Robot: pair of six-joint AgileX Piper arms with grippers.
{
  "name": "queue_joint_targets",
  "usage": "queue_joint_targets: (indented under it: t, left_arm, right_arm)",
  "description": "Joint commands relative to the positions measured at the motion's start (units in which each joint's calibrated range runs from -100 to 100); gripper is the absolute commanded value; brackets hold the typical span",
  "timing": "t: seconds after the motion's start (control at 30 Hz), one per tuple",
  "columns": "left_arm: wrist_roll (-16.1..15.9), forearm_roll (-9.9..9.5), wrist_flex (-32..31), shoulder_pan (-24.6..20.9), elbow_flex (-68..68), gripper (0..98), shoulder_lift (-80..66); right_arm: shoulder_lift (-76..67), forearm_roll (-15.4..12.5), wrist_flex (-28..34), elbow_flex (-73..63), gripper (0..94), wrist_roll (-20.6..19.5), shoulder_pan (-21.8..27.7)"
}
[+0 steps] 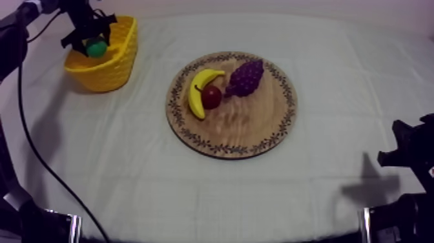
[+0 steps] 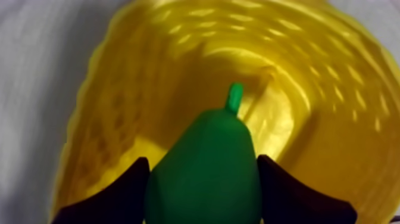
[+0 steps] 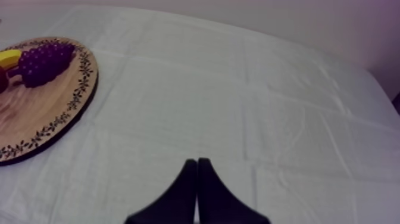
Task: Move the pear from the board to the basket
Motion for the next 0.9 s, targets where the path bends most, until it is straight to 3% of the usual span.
queue_joint_targets:
  t: [0.0,0.2,0.3,0.37,0.5,0.57,0.67,0.87]
  left_arm:
    - [-0.12,-0.03,-0.23,-0.03,-0.89,62.3,0.86]
    - [-0.43,0.78,-1.67,0.13,-2.07,76.7,0.97]
    - [-0.62,1.43,-3.09,0.17,-0.45,77.9,-0.53]
    - [-1.05,1.85,-4.89,0.28,2.28,69.5,-2.47]
    - [-2.63,2.77,-11.71,0.69,12.62,26.4,-9.78]
    - [-3.34,3.0,-15.51,0.87,19.3,13.0,-15.1]
    - [-3.89,2.62,-21.58,1.51,30.61,4.5,-24.96]
    - [-4.04,2.07,-37.75,3.15,57.46,0.6,-48.73]
  right_arm:
    - [0.01,-0.01,-0.03,0.03,0.3,-0.01,0.0]
    - [0.01,-0.01,-0.03,0.03,0.3,-0.01,0.0]
    - [0.01,-0.01,-0.03,0.03,0.3,-0.01,0.0]
    - [0.01,-0.01,-0.03,0.03,0.3,-0.01,0.0]
    - [0.01,-0.01,-0.03,0.03,0.3,-0.01,0.0]
    - [0.01,-0.01,-0.03,0.03,0.3,-0.01,0.0]
    - [0.01,-0.01,-0.03,0.03,0.3,-0.01,0.0]
    - [0.01,-0.01,-0.03,0.03,0.3,-0.01,0.0]
